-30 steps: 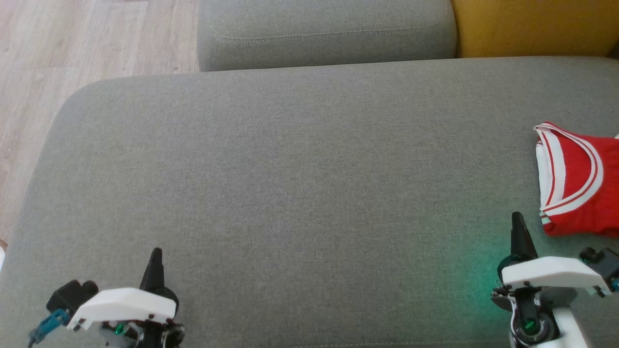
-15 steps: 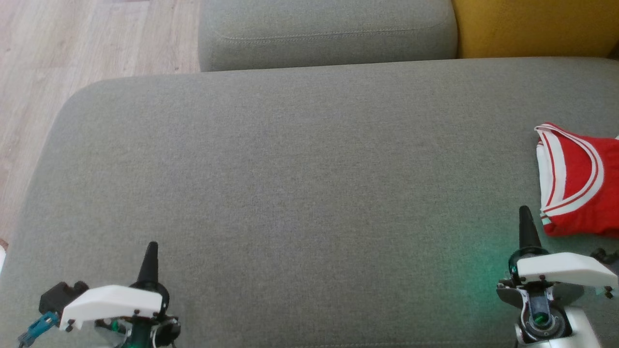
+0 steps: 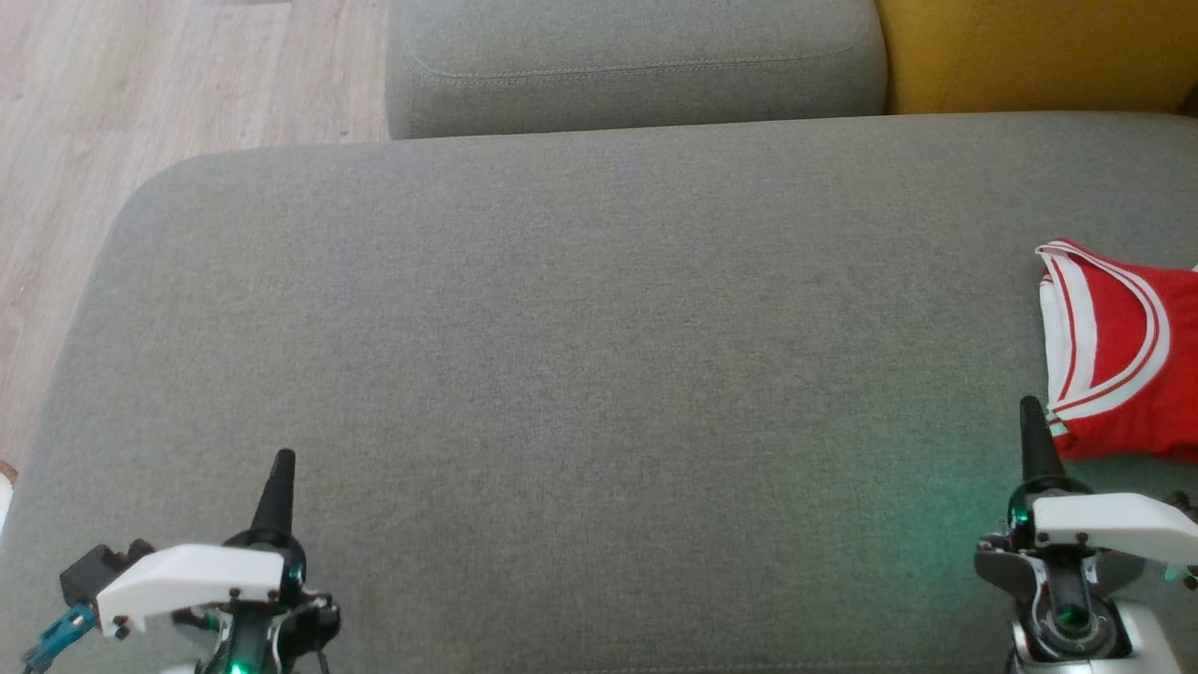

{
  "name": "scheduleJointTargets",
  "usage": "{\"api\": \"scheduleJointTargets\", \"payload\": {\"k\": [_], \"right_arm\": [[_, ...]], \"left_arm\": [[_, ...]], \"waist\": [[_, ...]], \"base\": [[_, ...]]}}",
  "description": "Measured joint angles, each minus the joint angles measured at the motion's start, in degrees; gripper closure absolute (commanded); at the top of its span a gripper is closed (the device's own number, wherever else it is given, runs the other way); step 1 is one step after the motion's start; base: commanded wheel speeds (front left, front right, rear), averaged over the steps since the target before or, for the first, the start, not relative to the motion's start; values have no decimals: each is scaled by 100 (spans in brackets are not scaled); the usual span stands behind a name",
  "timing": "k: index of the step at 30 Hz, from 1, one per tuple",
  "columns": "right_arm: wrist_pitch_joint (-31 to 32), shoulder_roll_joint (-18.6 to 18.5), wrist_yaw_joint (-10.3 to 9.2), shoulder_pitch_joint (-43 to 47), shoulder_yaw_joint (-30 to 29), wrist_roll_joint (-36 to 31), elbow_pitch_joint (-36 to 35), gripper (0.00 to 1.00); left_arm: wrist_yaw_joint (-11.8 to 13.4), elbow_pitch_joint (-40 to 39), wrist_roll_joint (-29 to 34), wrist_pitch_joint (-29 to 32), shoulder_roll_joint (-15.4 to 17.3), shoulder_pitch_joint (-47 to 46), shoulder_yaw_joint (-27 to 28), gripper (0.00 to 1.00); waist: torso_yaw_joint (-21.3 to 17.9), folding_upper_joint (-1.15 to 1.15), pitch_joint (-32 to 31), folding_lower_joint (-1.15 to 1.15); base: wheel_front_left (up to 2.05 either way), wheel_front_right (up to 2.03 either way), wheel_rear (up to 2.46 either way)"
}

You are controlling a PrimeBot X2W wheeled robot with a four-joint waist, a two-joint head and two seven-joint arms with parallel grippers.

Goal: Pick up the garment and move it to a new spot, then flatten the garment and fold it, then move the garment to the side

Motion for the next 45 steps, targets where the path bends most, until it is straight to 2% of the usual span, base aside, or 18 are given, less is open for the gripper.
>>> {"api": "scheduleJointTargets", "payload": {"k": [29, 45], "right_arm": [[494, 0, 0, 124, -219, 1949, -581, 100], [494, 0, 0, 124, -225, 2002, -610, 100]], "left_arm": [[-341, -214, -1826, 456, 0, -126, 344, 100], [-353, -218, -1878, 456, 0, -129, 348, 100]], "waist": [[26, 0, -13, 0], [26, 0, -14, 0]], "base": [[0, 0, 0], [0, 0, 0]]}}
